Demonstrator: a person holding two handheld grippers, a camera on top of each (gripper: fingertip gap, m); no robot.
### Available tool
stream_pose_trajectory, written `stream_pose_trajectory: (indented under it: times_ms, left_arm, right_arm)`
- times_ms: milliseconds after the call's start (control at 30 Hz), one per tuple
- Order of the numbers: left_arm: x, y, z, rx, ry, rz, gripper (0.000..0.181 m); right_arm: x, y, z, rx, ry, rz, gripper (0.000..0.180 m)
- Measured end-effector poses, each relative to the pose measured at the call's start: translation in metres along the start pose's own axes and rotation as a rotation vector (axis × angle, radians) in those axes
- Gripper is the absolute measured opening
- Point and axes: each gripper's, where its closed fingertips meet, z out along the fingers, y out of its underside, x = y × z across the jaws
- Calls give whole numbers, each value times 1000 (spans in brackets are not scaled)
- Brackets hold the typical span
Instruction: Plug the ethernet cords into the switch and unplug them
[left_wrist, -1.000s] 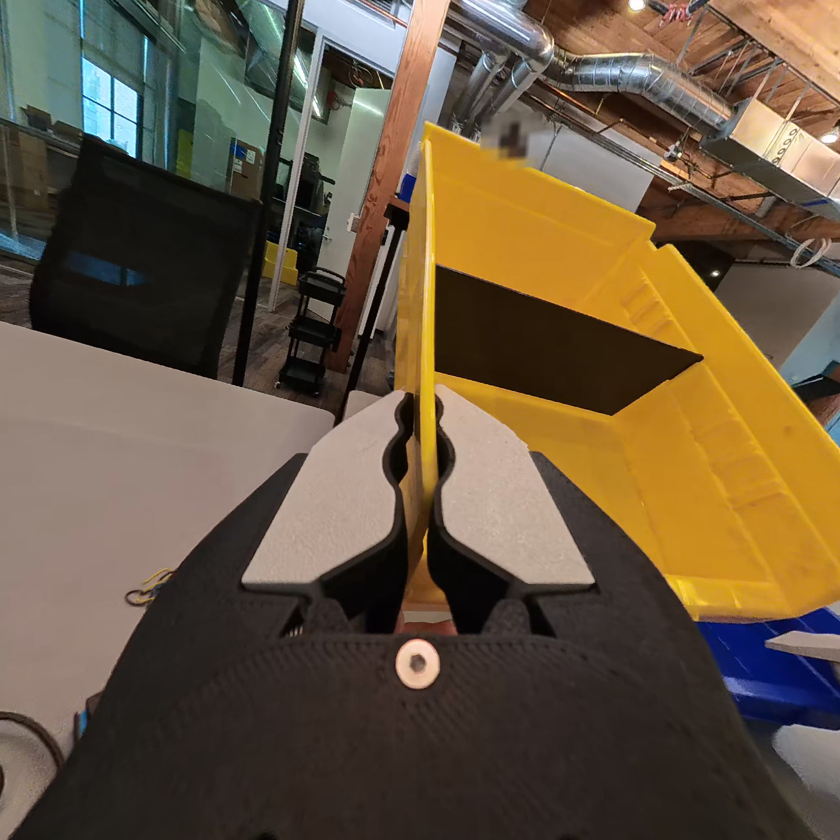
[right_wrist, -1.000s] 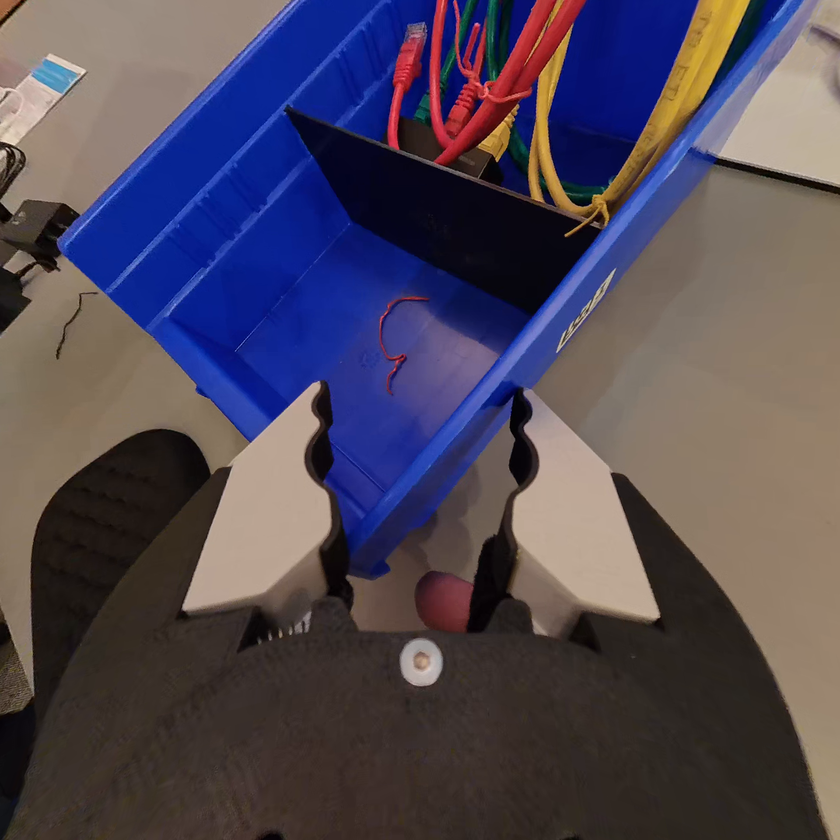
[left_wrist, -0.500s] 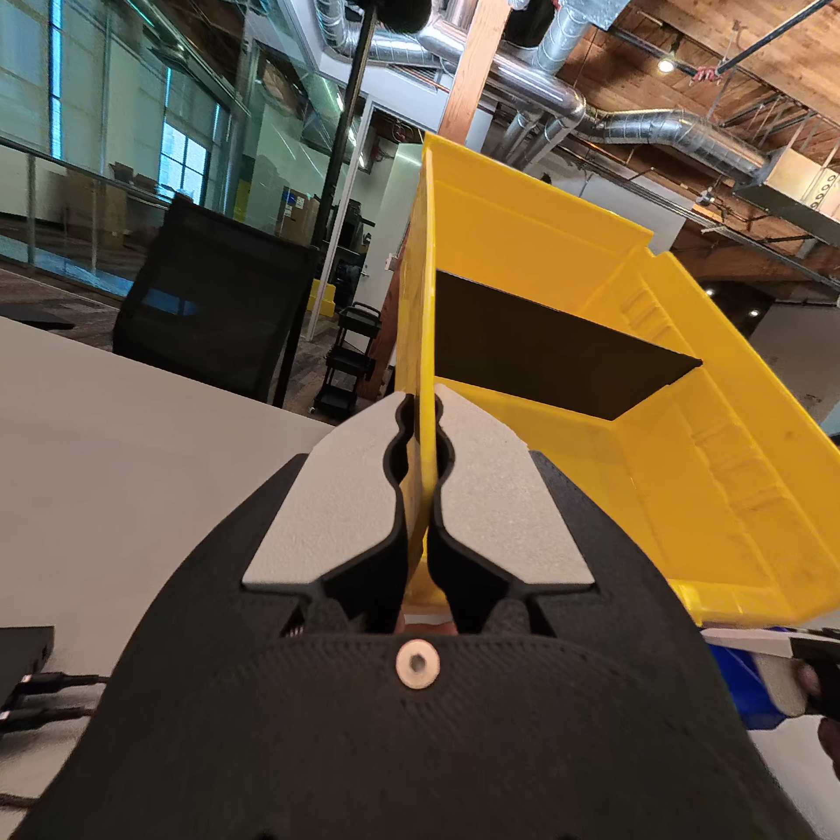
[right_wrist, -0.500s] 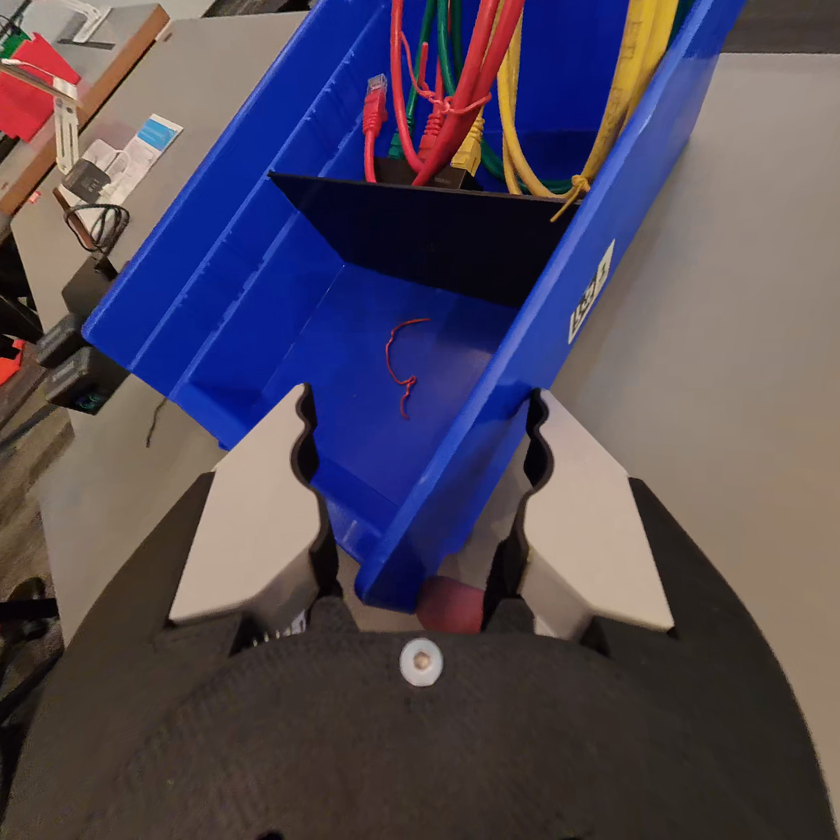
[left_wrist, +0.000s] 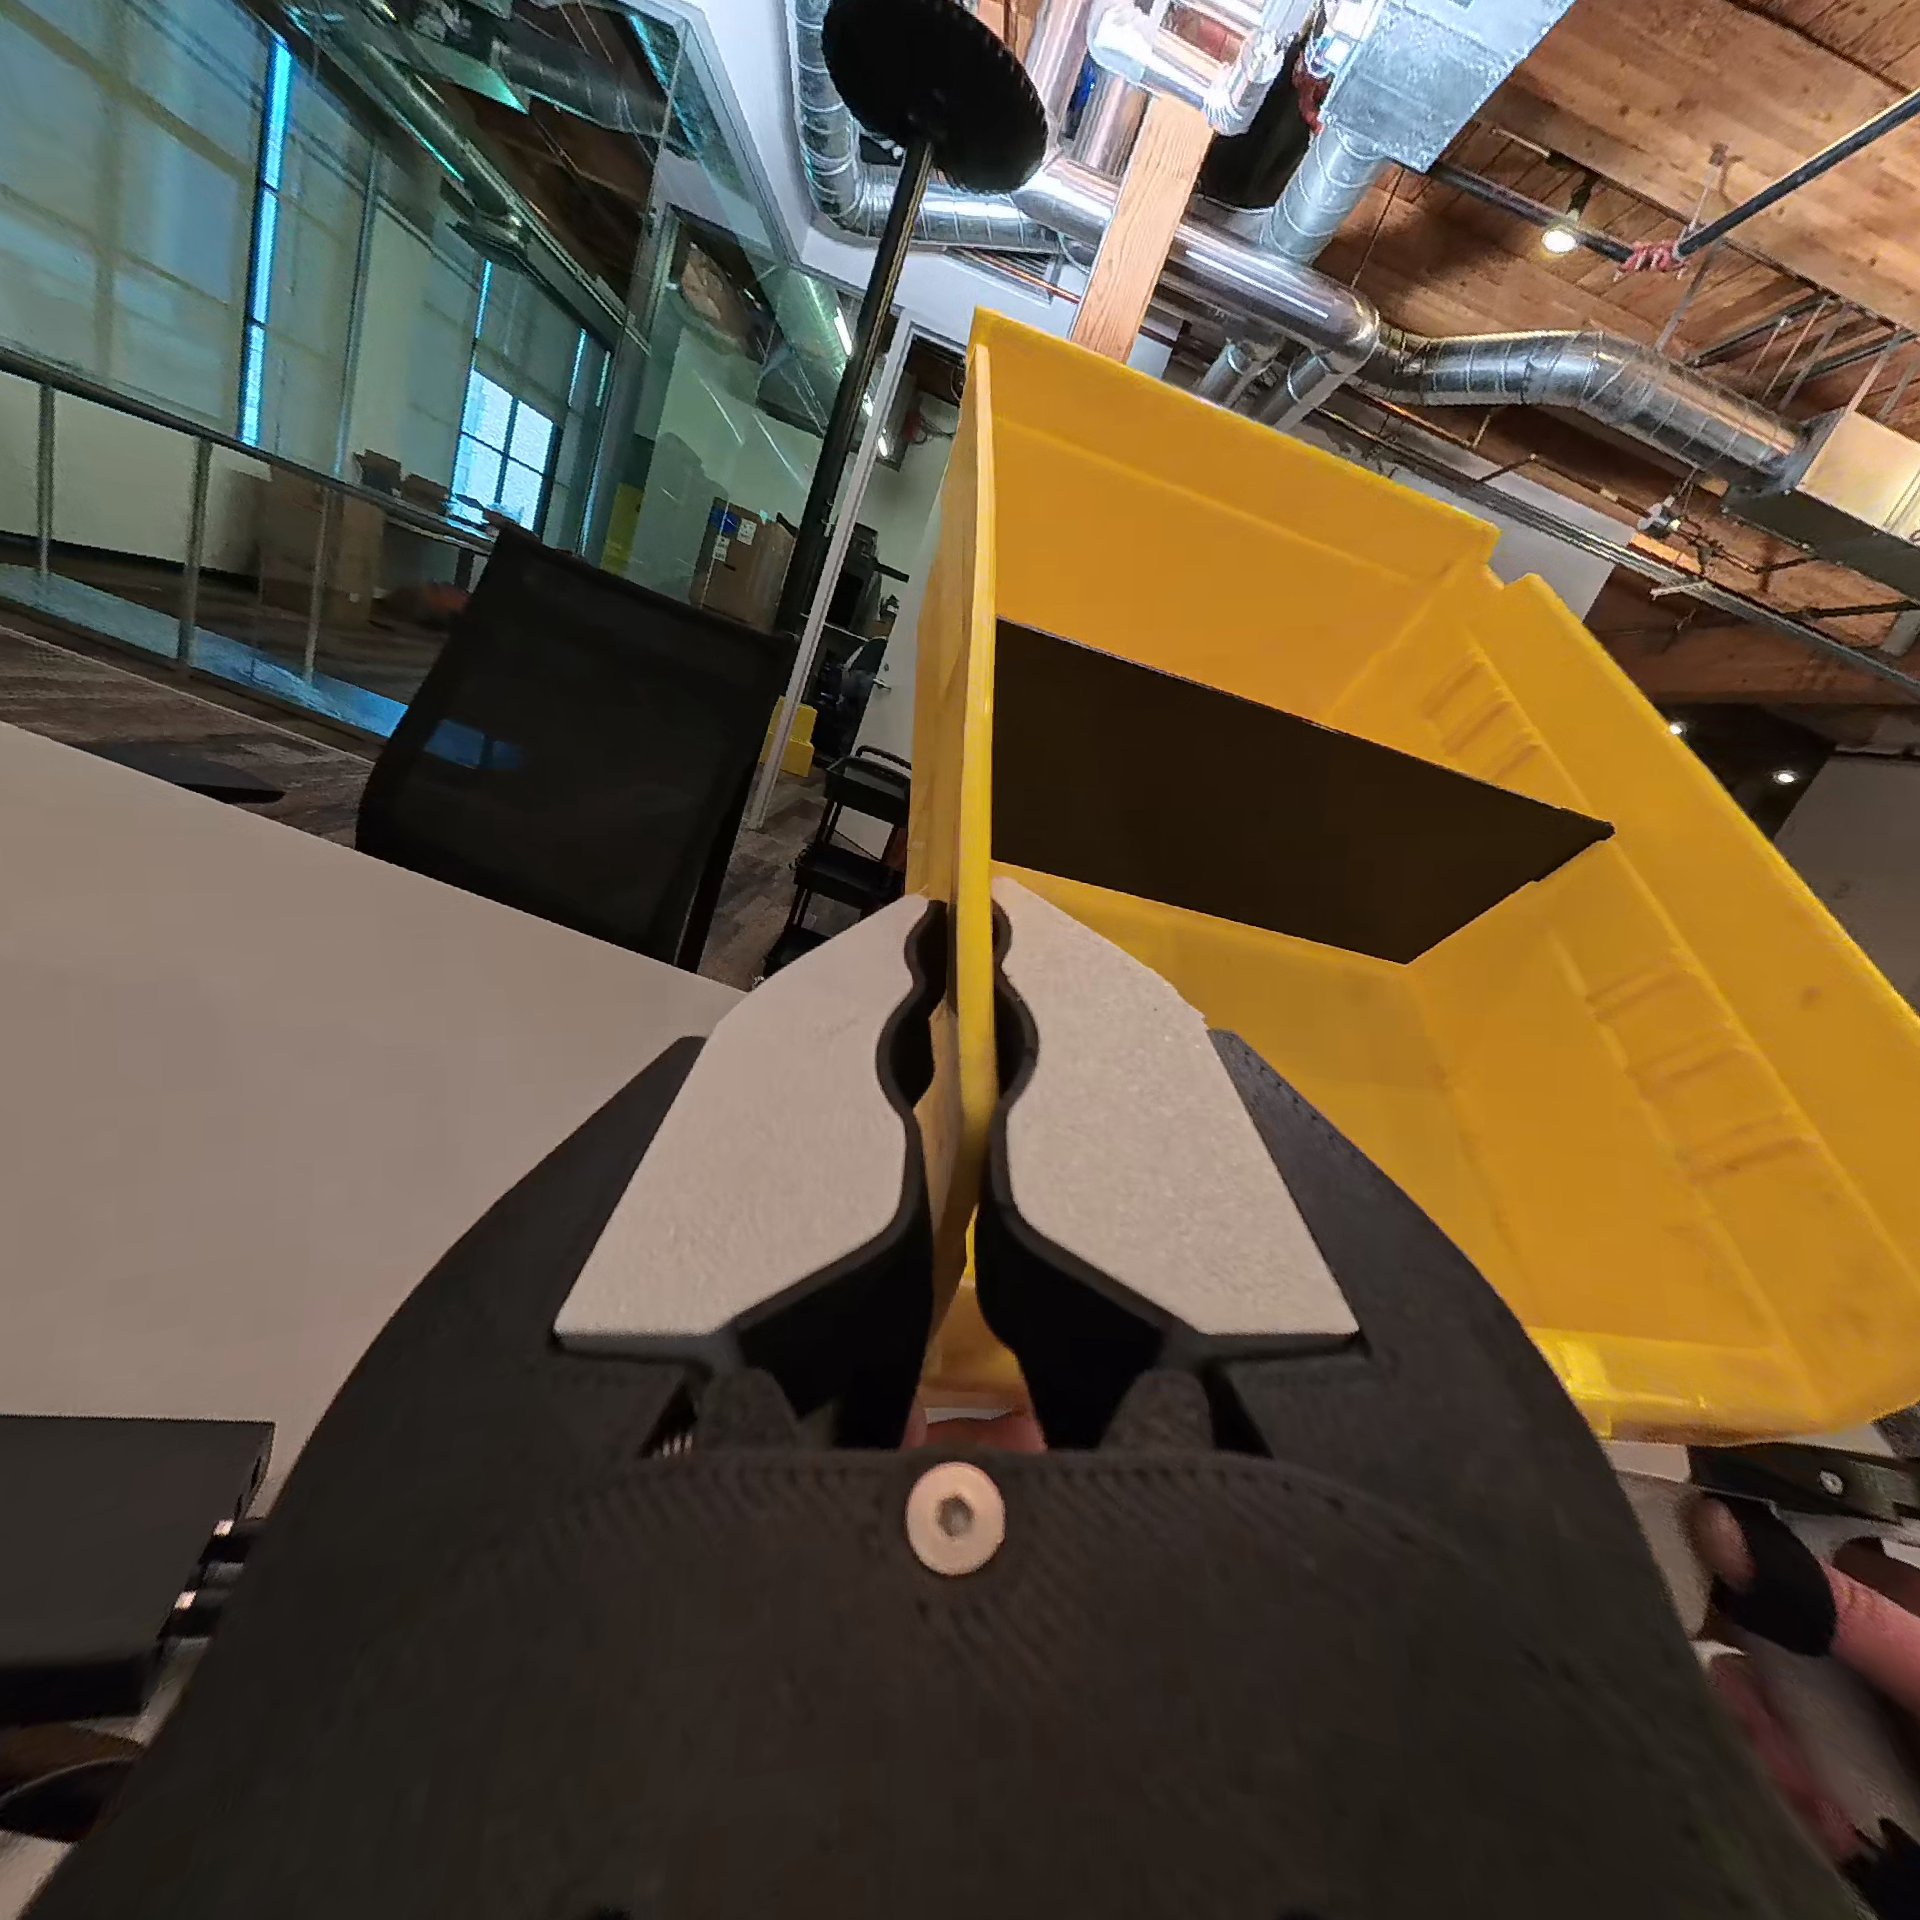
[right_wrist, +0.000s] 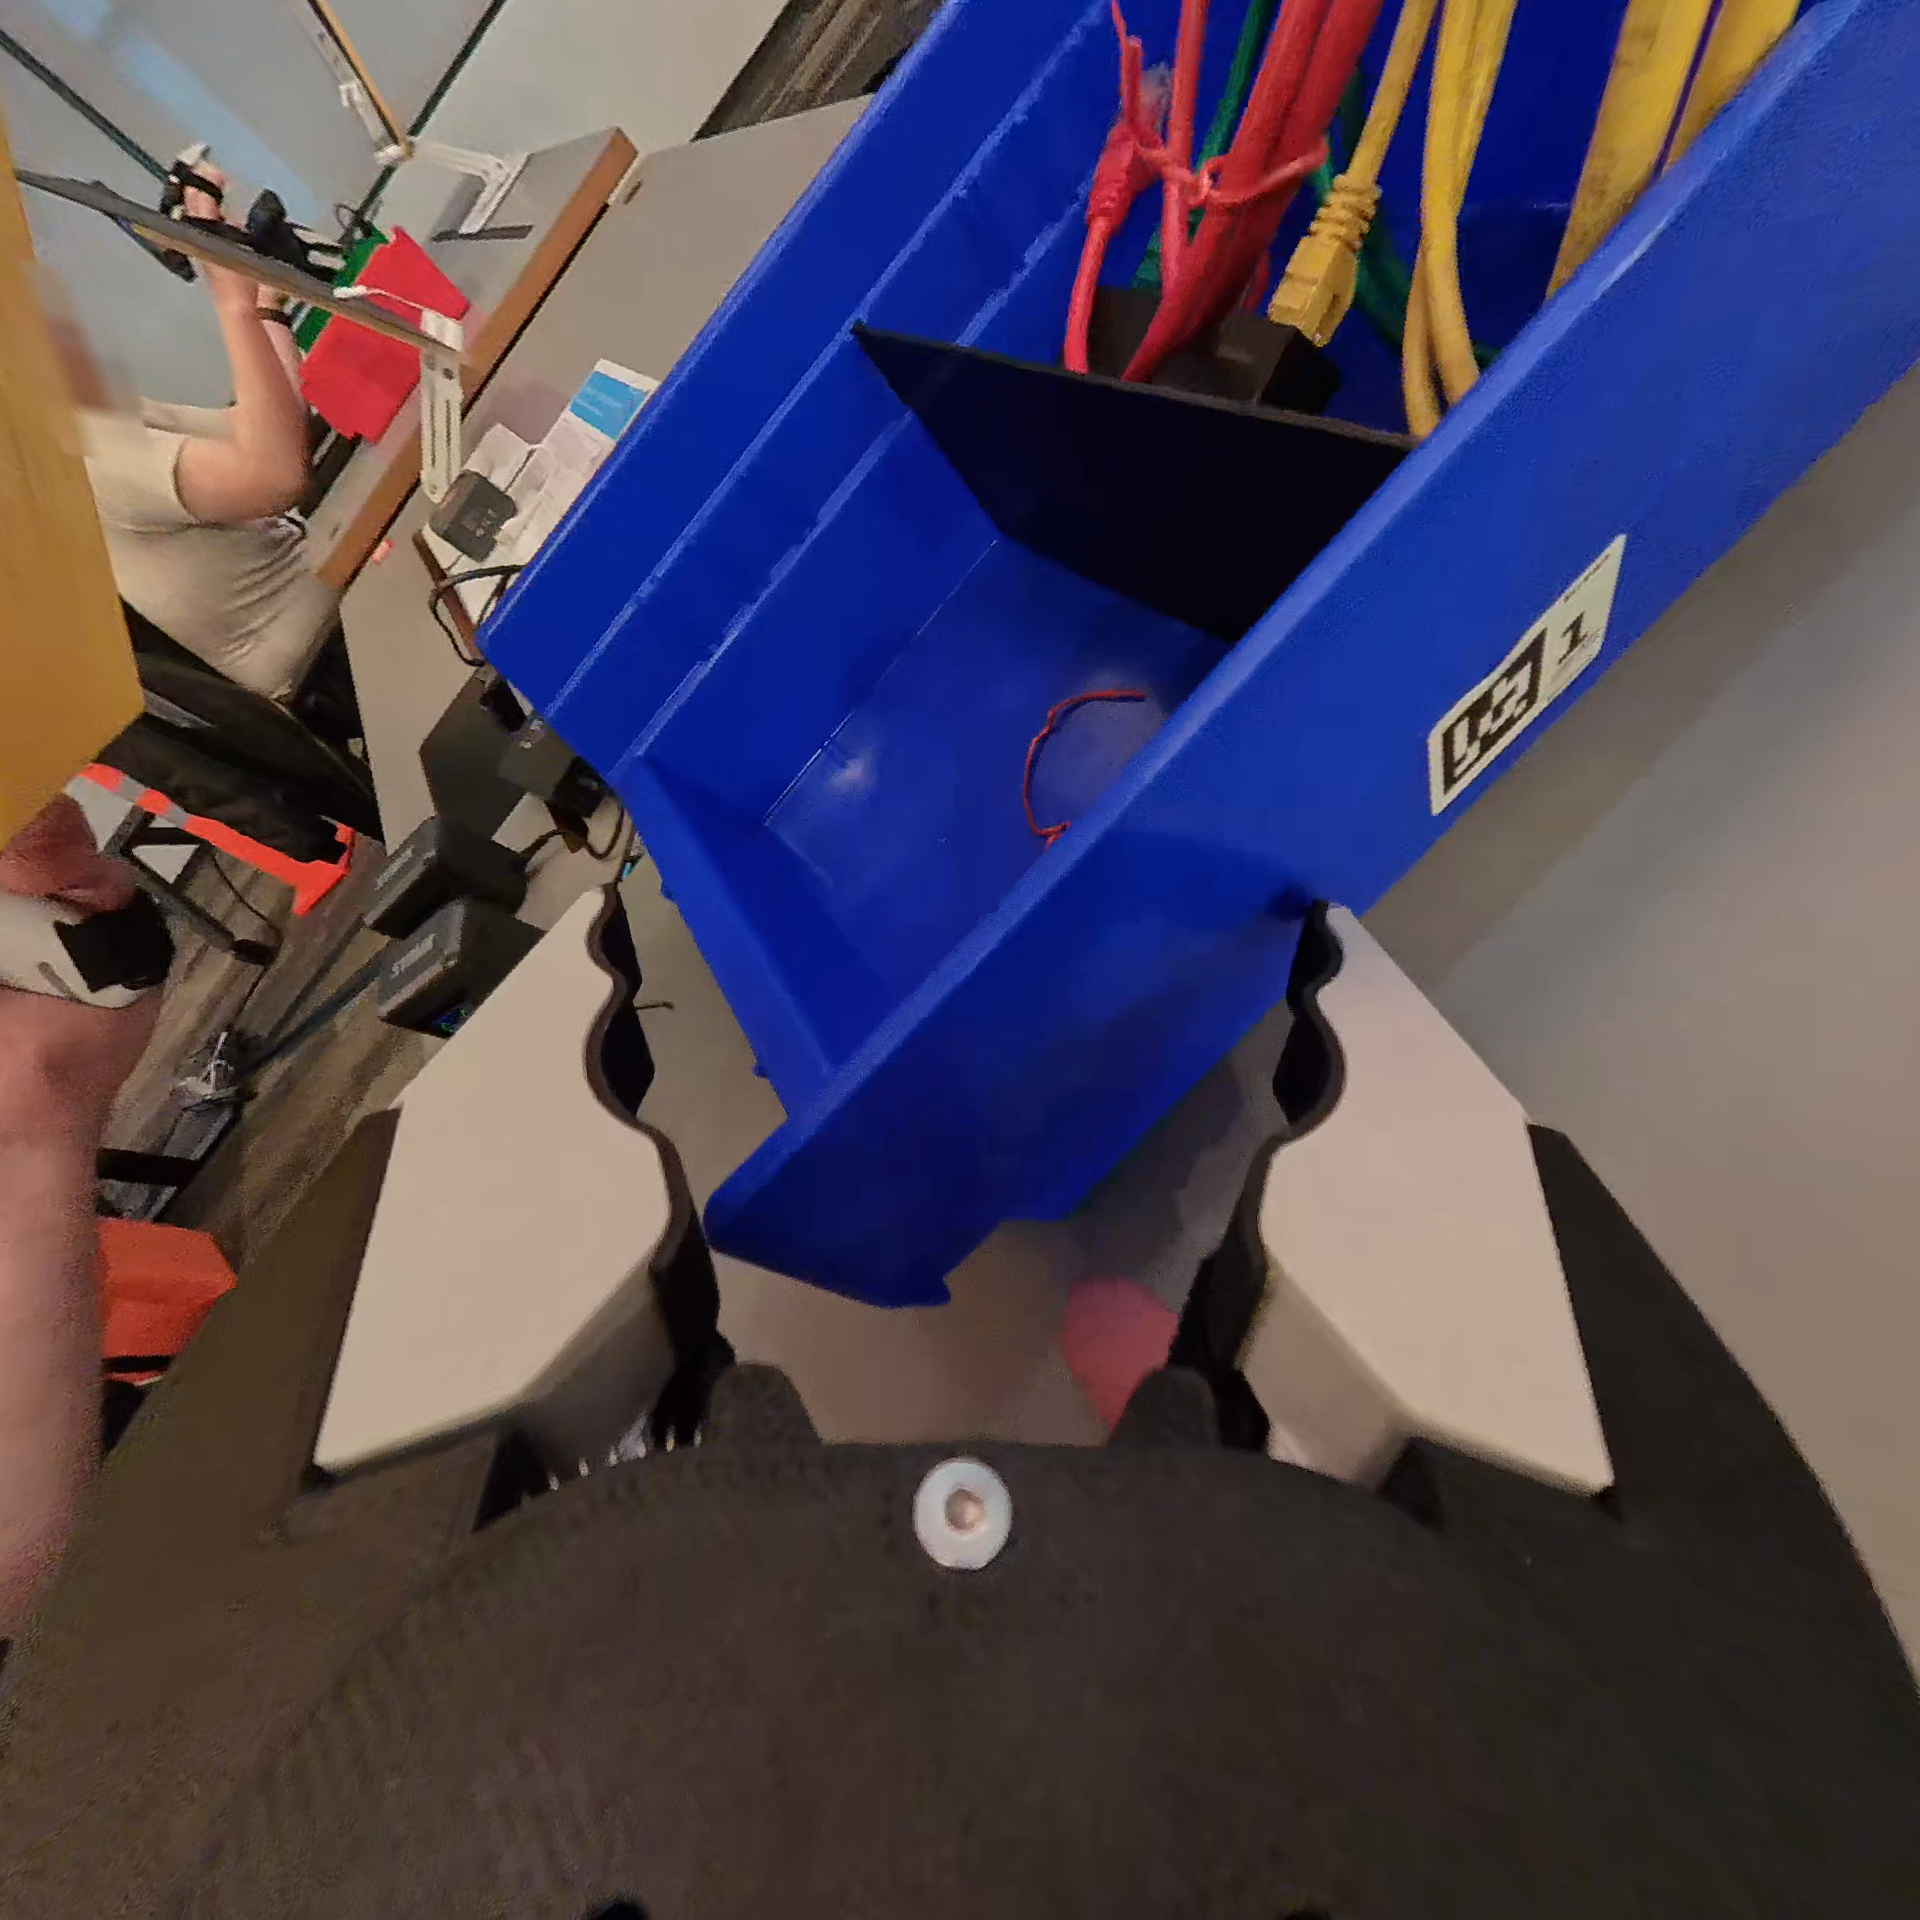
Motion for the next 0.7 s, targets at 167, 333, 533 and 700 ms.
stream_pose_trajectory:
  times_ms: [167, 333, 533, 700]
  left_arm:
    - [11, -3, 3, 0, 22, 14, 3]
    - [49, -3, 14, -14, 83, 37, 3]
    - [140, 9, 38, -47, 188, 74, 3]
    - [249, 50, 49, -150, 329, 131, 3]
  right_arm:
    - [6, -11, -24, 32, 50, -81, 136]
    - [-10, -42, -98, 182, 32, -202, 139]
    - [-60, -74, -214, 413, -49, -404, 124]
    - [-70, -67, -278, 475, -44, -456, 125]
